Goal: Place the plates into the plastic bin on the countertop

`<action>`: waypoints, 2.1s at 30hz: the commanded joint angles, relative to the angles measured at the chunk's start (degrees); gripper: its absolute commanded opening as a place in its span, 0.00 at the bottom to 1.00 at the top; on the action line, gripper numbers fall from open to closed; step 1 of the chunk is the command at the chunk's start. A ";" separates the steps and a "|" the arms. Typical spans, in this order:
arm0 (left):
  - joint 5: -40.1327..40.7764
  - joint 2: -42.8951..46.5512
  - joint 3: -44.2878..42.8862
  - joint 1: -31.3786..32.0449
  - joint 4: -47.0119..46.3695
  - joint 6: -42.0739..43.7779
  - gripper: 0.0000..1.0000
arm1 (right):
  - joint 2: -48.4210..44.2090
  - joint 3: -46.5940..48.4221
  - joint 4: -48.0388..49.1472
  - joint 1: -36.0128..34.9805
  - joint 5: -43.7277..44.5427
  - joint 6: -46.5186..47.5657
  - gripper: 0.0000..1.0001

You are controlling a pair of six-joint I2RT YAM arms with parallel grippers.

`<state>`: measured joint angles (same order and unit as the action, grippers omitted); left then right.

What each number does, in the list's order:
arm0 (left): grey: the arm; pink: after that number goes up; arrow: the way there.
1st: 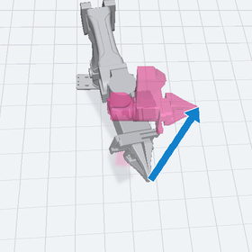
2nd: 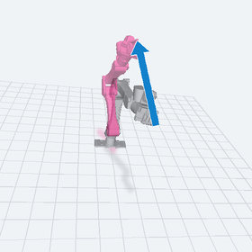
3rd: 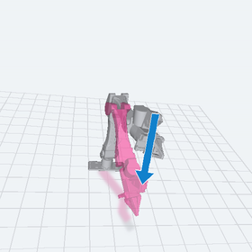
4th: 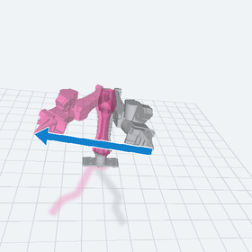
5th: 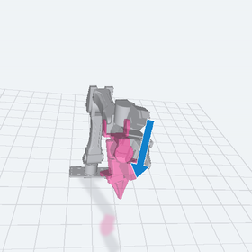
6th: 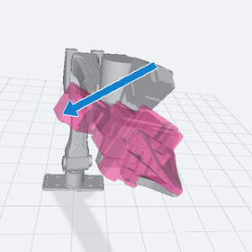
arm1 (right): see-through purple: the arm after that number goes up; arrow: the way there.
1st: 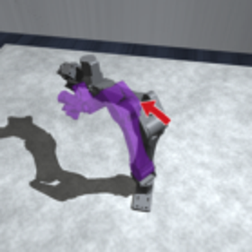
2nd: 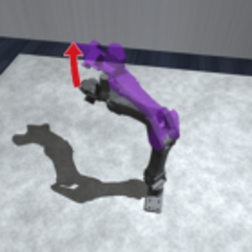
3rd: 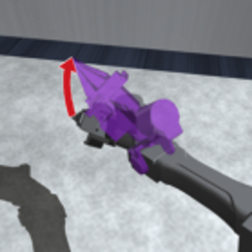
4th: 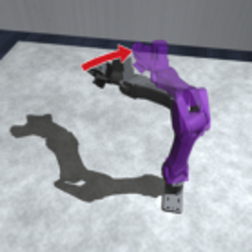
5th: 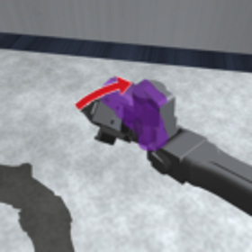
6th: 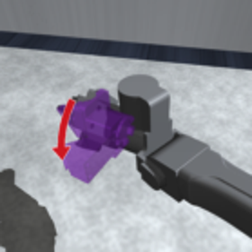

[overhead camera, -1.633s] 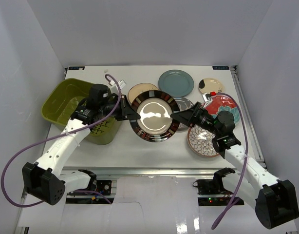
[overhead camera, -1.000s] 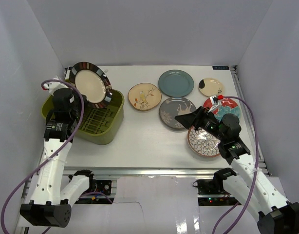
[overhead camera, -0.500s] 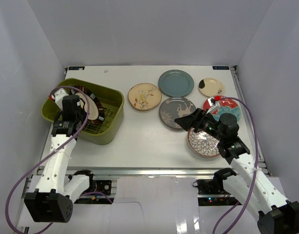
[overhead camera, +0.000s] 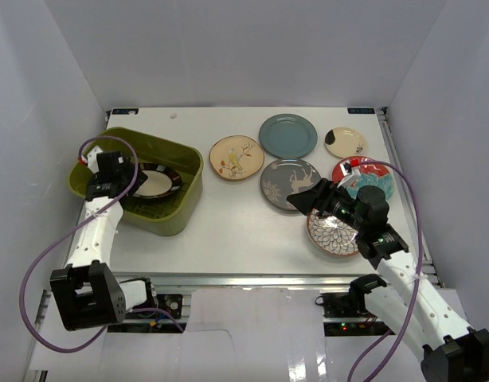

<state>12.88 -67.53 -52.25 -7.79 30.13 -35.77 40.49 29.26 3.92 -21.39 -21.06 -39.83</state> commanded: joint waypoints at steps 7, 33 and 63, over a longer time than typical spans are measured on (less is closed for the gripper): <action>-0.58 -0.33 -2.50 -0.38 -4.11 1.23 0.98 | 1.34 -2.01 0.65 0.12 4.79 0.64 0.95; -9.11 8.74 -10.67 26.22 -15.28 1.14 0.97 | 2.84 4.05 -7.79 0.12 18.68 4.32 1.00; -7.70 -46.28 -9.89 49.54 -44.35 -18.90 0.84 | -7.71 6.08 -16.14 0.47 28.71 8.72 0.91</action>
<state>5.45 -111.07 -61.34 41.50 -12.58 -54.15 32.58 33.12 -13.58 -21.10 8.95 -32.14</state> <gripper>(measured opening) 0.852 0.916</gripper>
